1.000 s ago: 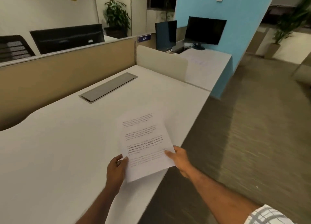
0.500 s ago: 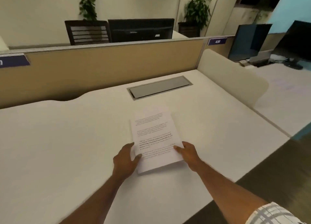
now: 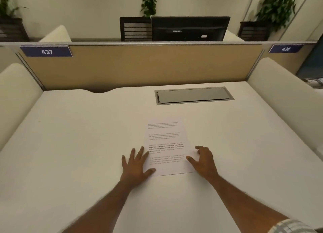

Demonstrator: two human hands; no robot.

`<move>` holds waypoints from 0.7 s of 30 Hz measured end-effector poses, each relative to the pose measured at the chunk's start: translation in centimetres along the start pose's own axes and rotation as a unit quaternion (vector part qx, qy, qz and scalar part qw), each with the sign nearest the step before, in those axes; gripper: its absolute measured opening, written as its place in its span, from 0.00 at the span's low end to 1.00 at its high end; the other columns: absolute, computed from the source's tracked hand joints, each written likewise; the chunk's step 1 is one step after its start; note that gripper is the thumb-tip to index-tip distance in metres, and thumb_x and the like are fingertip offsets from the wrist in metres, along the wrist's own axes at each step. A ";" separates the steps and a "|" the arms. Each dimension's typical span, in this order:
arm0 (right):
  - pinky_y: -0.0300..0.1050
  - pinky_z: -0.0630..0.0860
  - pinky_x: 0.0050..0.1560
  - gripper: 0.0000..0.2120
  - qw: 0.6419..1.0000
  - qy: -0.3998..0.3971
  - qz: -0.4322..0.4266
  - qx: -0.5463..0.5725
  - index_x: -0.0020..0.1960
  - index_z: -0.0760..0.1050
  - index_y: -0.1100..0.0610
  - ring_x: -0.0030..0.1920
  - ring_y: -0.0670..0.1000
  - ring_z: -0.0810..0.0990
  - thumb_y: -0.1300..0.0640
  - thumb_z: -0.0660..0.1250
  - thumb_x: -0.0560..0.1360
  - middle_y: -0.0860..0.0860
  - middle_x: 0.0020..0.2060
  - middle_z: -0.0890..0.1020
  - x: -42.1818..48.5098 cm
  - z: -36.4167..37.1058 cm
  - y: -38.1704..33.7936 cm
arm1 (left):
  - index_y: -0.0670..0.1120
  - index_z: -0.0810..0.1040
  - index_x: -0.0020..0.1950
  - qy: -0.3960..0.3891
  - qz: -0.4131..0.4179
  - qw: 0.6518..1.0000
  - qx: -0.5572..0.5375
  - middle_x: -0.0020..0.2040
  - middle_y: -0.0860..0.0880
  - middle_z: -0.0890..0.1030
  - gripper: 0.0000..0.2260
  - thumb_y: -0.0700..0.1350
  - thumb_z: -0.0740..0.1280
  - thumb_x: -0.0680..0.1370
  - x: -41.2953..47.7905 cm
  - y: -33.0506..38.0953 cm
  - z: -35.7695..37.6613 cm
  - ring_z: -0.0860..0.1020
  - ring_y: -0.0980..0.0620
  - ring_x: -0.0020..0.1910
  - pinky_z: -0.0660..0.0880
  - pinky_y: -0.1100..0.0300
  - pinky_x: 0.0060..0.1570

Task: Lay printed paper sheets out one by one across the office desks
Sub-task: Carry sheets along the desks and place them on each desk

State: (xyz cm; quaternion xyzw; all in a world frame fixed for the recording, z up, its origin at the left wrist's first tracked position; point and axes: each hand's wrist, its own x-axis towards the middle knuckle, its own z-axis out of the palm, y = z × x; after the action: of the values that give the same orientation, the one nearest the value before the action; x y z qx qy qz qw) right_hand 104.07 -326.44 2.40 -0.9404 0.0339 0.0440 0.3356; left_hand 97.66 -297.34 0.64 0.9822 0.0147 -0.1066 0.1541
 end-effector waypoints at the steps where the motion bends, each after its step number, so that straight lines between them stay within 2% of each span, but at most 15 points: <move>1: 0.49 0.67 0.64 0.32 0.998 -0.001 -0.028 -0.051 0.70 0.69 0.54 0.64 0.54 0.71 0.42 0.72 0.71 0.52 0.63 0.74 0.3 -0.1 0.3 | 0.58 0.51 0.80 0.004 0.000 1.000 -0.002 0.80 0.57 0.43 0.46 0.77 0.40 0.65 0.1 0.0 0.1 0.40 0.48 0.79 0.38 0.36 0.72; 4: 0.53 0.55 0.74 0.38 0.986 -0.038 -0.080 -0.142 0.77 0.60 0.49 0.77 0.53 0.56 0.32 0.63 0.73 0.50 0.77 0.60 1.0 -0.1 0.7 | 0.58 0.51 0.79 0.004 -0.001 1.000 -0.004 0.80 0.58 0.43 0.45 0.78 0.41 0.66 0.1 0.0 0.4 0.39 0.49 0.79 0.38 0.36 0.72; 7: 0.53 0.46 0.77 0.47 0.974 -0.093 -0.107 -0.178 0.78 0.55 0.47 0.79 0.51 0.45 0.21 0.45 0.68 0.50 0.80 0.49 0.8 0.4 1.3 | 0.58 0.51 0.79 0.009 0.001 1.000 -0.006 0.79 0.59 0.42 0.45 0.78 0.41 0.66 0.2 0.0 0.5 0.39 0.49 0.79 0.37 0.37 0.72; 9: 0.53 0.42 0.78 0.51 0.970 -0.108 -0.119 -0.183 0.79 0.52 0.47 0.79 0.50 0.41 0.19 0.37 0.64 0.50 0.80 0.46 0.6 0.7 2.0 | 0.59 0.51 0.79 0.005 0.001 1.000 -0.001 0.79 0.60 0.41 0.45 0.78 0.41 0.66 0.2 0.0 0.6 0.38 0.49 0.79 0.37 0.37 0.72; 15: 0.53 0.45 0.78 0.52 0.968 -0.106 -0.108 -0.201 0.79 0.52 0.48 0.79 0.51 0.44 0.19 0.41 0.64 0.50 0.80 0.48 0.5 0.0 1.1 | 0.58 0.50 0.79 -0.003 -0.001 1.000 -0.015 0.80 0.57 0.43 0.47 0.79 0.39 0.64 0.2 0.2 0.1 0.40 0.49 0.79 0.39 0.37 0.73; 18: 0.54 0.49 0.77 0.55 0.966 -0.088 -0.115 -0.214 0.79 0.52 0.49 0.79 0.52 0.48 0.18 0.36 0.61 0.51 0.80 0.51 0.6 -0.3 0.1 | 0.58 0.47 0.80 -0.002 -0.008 1.000 -0.026 0.80 0.56 0.42 0.51 0.81 0.35 0.61 -0.2 -0.6 -1.2 0.42 0.51 0.80 0.42 0.41 0.75; 21: 0.54 0.48 0.78 0.55 0.959 -0.082 -0.155 -0.223 0.79 0.53 0.50 0.79 0.53 0.49 0.19 0.34 0.62 0.52 0.80 0.52 1.4 -0.1 -1.8 | 0.58 0.48 0.80 0.026 -0.038 0.999 -0.019 0.81 0.54 0.44 0.53 0.82 0.33 0.59 -1.6 -2.1 -3.2 0.43 0.52 0.80 0.43 0.43 0.76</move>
State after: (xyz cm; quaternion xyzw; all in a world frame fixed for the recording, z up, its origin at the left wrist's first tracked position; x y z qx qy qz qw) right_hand 105.62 -325.10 3.47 -0.9781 -0.1506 0.0753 0.1222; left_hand 96.62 -294.33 3.29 0.9802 0.0581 -0.0860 0.1684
